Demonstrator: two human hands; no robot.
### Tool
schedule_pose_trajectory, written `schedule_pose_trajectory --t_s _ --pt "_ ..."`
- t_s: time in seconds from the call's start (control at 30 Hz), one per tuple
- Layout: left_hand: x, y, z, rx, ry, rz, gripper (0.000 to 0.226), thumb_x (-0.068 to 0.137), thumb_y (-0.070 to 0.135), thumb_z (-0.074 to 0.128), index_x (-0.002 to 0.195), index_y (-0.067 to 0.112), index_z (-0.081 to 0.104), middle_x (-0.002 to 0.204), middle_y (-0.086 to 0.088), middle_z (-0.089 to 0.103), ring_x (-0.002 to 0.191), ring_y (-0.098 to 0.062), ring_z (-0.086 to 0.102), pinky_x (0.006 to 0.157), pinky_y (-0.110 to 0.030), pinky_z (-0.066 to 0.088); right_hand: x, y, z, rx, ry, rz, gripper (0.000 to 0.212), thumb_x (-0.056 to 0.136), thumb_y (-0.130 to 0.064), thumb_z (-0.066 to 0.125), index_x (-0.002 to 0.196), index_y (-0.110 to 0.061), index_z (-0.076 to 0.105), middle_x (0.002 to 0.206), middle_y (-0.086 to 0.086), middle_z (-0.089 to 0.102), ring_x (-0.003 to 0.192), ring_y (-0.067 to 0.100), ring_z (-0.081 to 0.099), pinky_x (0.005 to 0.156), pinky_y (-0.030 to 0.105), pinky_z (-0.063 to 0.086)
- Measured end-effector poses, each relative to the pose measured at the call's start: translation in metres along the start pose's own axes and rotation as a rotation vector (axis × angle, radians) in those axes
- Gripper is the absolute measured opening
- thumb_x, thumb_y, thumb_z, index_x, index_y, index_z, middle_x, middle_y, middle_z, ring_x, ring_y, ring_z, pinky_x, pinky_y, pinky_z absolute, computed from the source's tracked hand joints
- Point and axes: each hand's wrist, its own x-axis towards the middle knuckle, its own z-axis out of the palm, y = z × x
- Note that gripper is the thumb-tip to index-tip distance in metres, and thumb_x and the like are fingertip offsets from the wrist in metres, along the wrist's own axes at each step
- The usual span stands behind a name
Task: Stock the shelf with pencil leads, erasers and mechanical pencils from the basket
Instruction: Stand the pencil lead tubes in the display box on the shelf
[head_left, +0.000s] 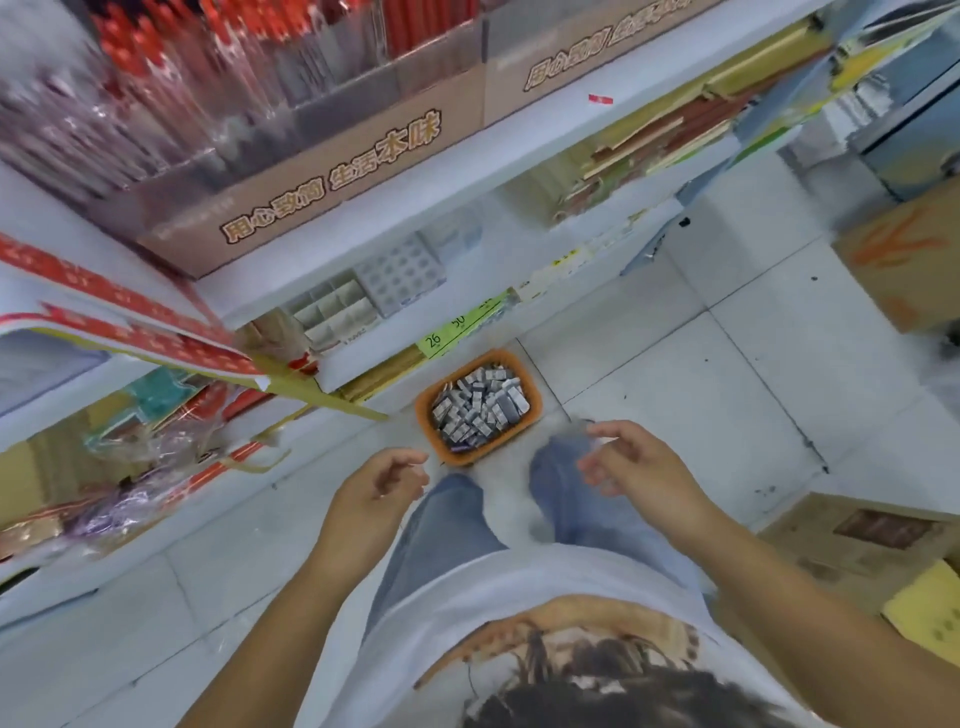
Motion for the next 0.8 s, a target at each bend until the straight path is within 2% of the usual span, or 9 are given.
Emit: schedule_pose_trajectory --t_s 0.13,0.2,0.3,0.37,0.43,0.5,0.6,0.7,0.8 --pt "0.005 0.012 0.042 -0.079 0.108 -0.009 0.015 0.096 0.017 0.059 0.101 0.029 0.068 0.095 0.004 0.073 0.087 -0.009 0.068 0.082 -0.024 0.052 0.033 -0.003 -0.039 -0.08 -0.08 0.019 0.024 0.095 -0.006 0.048 0.114 -0.016 0.06 0.093 0.01 0.071 0.073 0.015 0.067 0.069 0.024 0.052" --pt "-0.002 0.012 0.073 -0.157 0.195 -0.044 0.017 0.096 0.016 0.06 0.099 0.031 0.068 0.094 0.008 0.073 0.085 -0.005 0.068 0.078 -0.019 0.051 0.055 -0.006 -0.063 -0.166 -0.145 0.02 0.024 0.094 -0.005 0.049 0.113 -0.016 0.06 0.093 0.012 0.071 0.072 0.015 0.066 0.063 0.019 0.052" --pt "-0.018 0.002 0.122 -0.303 0.345 -0.139 0.017 0.096 0.014 0.061 0.097 0.028 0.07 0.096 0.007 0.074 0.084 -0.004 0.067 0.074 -0.015 0.049 0.092 -0.013 -0.099 -0.351 -0.299 -0.011 0.025 0.091 -0.003 0.052 0.109 -0.018 0.063 0.079 0.003 0.072 0.062 0.007 0.065 0.055 0.013 0.048" --pt "-0.021 -0.009 0.151 -0.357 0.404 -0.197 0.017 0.096 0.014 0.062 0.095 0.028 0.071 0.092 0.007 0.074 0.081 -0.001 0.068 0.071 -0.014 0.048 0.119 -0.015 -0.119 -0.473 -0.365 -0.035 0.027 0.089 -0.003 0.053 0.106 -0.02 0.064 0.075 0.0 0.072 0.062 0.005 0.065 0.058 0.014 0.049" --pt "-0.017 -0.018 0.17 -0.376 0.419 -0.228 0.015 0.095 0.014 0.063 0.095 0.027 0.071 0.089 0.01 0.074 0.077 0.005 0.067 0.068 -0.009 0.048 0.148 -0.016 -0.127 -0.567 -0.385 -0.052 0.026 0.088 -0.007 0.054 0.102 -0.026 0.064 0.084 0.005 0.072 0.074 0.013 0.067 0.071 0.023 0.051" --pt "-0.004 -0.03 0.181 -0.4 0.393 -0.257 0.013 0.095 0.012 0.064 0.098 0.022 0.072 0.091 0.008 0.073 0.077 0.006 0.067 0.068 -0.006 0.047 0.177 -0.013 -0.122 -0.625 -0.416 -0.08 0.024 0.09 -0.011 0.053 0.098 -0.032 0.063 0.088 0.005 0.072 0.082 0.02 0.067 0.075 0.029 0.05" --pt "0.035 -0.06 0.186 -0.421 0.346 -0.306 0.013 0.094 0.009 0.062 0.099 0.018 0.071 0.09 -0.001 0.073 0.079 -0.006 0.067 0.069 -0.007 0.049 0.22 0.006 -0.091 -0.699 -0.477 -0.111 0.021 0.092 -0.017 0.051 0.098 -0.035 0.061 0.092 0.006 0.07 0.082 0.018 0.066 0.072 0.027 0.048" --pt "0.092 -0.104 0.186 -0.386 0.317 -0.333 0.015 0.095 0.01 0.06 0.098 0.02 0.071 0.089 -0.002 0.072 0.079 -0.014 0.066 0.076 -0.02 0.051 0.271 0.041 -0.048 -0.762 -0.506 -0.123 0.02 0.091 -0.02 0.051 0.104 -0.032 0.062 0.098 0.006 0.068 0.088 0.023 0.067 0.081 0.037 0.051" --pt "0.154 -0.155 0.192 -0.335 0.286 -0.349 0.017 0.096 0.013 0.057 0.096 0.025 0.068 0.092 0.0 0.072 0.082 -0.014 0.066 0.076 -0.026 0.049 0.327 0.083 -0.006 -0.831 -0.5 -0.131 0.022 0.09 -0.02 0.051 0.108 -0.028 0.062 0.094 0.009 0.069 0.085 0.028 0.066 0.079 0.038 0.052"
